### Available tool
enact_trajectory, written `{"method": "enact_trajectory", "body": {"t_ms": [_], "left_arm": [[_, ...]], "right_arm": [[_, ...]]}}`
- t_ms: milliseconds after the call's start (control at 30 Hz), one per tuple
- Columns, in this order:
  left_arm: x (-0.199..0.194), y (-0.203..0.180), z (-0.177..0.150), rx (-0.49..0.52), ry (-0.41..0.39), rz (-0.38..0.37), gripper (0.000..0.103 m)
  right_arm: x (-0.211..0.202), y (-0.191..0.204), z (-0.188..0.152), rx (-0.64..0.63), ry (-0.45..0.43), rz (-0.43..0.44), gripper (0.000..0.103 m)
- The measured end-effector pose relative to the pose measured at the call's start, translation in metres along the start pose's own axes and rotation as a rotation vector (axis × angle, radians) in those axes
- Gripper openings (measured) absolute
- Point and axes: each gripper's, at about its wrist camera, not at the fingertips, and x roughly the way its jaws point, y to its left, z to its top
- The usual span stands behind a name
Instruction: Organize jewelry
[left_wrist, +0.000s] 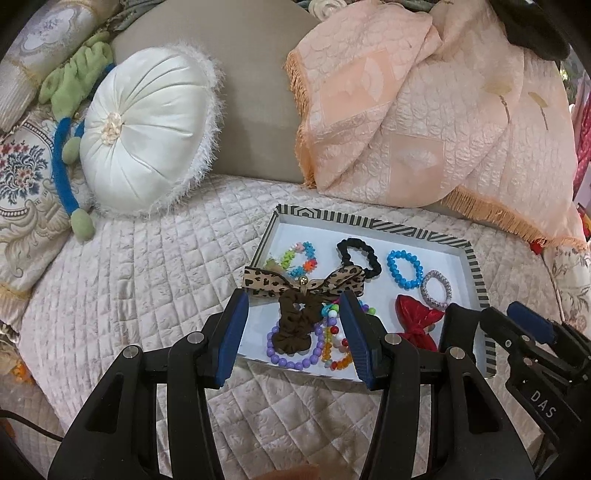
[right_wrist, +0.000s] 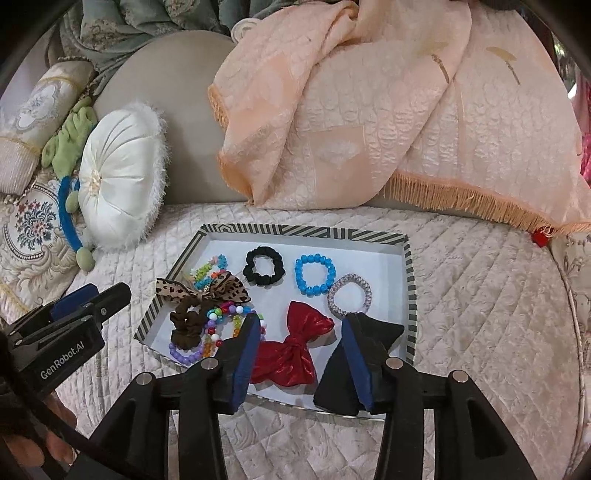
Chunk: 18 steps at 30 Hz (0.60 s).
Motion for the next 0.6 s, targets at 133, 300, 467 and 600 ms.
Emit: {"method": "enact_trajectory", "body": {"t_ms": [133, 300, 467, 600], "left_arm": [[-0.005, -0.001, 0.000, 0.003, -0.009, 0.006, 0.051], [-0.010, -0.001, 0.000, 0.007, -0.015, 0.011, 0.051], [-0.013, -0.002, -0.001, 0.008, -0.025, 0.018, 0.051], [-0.018, -0.003, -0.002, 0.012, -0.043, 0.022, 0.051]], "right_arm": [[-0.004, 0.004, 0.000, -0.009, -0.007, 0.001, 0.049], [-0.008, 0.006, 0.000, -0.019, -0.012, 0.001, 0.049], [-0.011, 0.008, -0.001, -0.025, -0.008, 0.005, 0.050], [-0.012, 0.007, -0.002, -0.026, -0.007, 0.005, 0.050]]}}
